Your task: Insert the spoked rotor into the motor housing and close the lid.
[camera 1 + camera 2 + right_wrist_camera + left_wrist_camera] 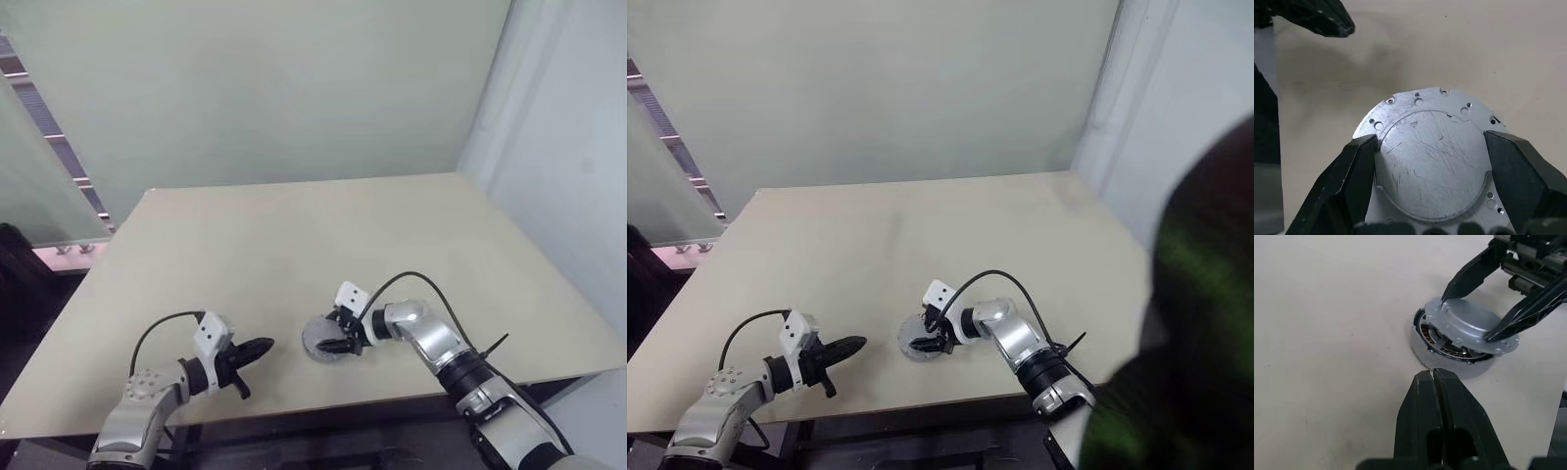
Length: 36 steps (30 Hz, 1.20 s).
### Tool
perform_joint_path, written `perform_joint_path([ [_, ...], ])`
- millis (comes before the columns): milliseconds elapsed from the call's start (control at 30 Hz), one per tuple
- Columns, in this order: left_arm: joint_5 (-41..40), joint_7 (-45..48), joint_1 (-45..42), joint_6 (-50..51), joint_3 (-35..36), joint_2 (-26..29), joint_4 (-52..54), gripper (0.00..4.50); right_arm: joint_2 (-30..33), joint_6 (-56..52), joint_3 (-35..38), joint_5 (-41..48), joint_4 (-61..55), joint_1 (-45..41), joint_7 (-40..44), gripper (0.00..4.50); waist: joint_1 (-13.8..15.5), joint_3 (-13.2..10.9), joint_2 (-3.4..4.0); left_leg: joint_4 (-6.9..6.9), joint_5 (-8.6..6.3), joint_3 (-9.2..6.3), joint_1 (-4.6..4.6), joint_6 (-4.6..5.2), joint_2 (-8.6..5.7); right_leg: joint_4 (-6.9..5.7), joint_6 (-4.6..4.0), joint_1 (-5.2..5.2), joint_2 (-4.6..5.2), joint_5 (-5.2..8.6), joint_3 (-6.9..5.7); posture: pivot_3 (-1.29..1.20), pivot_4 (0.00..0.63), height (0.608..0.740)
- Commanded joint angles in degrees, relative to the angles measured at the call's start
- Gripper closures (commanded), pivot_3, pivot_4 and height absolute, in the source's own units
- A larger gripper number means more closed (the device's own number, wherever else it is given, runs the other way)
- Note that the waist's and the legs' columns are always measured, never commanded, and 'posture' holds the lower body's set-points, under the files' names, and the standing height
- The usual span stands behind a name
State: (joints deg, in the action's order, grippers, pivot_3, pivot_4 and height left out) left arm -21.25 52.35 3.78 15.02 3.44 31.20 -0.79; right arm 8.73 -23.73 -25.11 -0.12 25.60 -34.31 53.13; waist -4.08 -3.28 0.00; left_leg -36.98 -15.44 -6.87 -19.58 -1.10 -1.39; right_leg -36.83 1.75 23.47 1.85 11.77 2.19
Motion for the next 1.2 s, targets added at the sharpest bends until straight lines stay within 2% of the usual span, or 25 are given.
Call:
perform_joint_path([
  [33,-0.59,0.46,-1.52,-0.13,0.36,0.53,2.14,4.50,-0.66,-3.00,0.40,-0.24,-1.92,-1.69,-0.91,1.23,0.00,0.00,0.00,-0.01,0.00,0.00,0.00,0.00,0.00,-0.01,0.00,0.00,0.00,0.00,0.00,0.00,0.000,0.740],
  [267,-0.40,0.85,-1.99,-0.48,0.04,0.33,1.67,4.50,-2.10,-5.87,0.12,-0.75,-1.91,-2.52,-2.26,1.23,-0.01,0.00,0.00,-0.03,0.00,0.00,0.01,0.00,0.00,-0.04,0.00,0.00,0.00,0.00,0.00,0.00,0.000,0.740],
  [700,-0.22,0.88,-1.98,-1.05,-0.19,-0.48,1.50,4.50,-5.61,-16.69,0.58,-1.74,-3.38,-2.60,-10.72,1.23,-0.06,0.02,0.01,-0.03,0.00,0.00,0.06,0.00,0.02,-0.08,-0.01,-0.01,-0.02,-0.01,0.00,0.00,0.000,0.740],
  [1200,0.06,0.85,-2.32,-1.37,-0.59,-0.92,0.96,4.50,-5.10,-20.74,-4.40,-4.78,-7.68,0.16,-14.73,1.23,-0.05,0.04,0.02,-0.14,0.02,0.00,0.08,-0.01,0.03,-0.14,-0.02,-0.04,-0.03,0.00,0.00,0.00,0.000,0.740],
])
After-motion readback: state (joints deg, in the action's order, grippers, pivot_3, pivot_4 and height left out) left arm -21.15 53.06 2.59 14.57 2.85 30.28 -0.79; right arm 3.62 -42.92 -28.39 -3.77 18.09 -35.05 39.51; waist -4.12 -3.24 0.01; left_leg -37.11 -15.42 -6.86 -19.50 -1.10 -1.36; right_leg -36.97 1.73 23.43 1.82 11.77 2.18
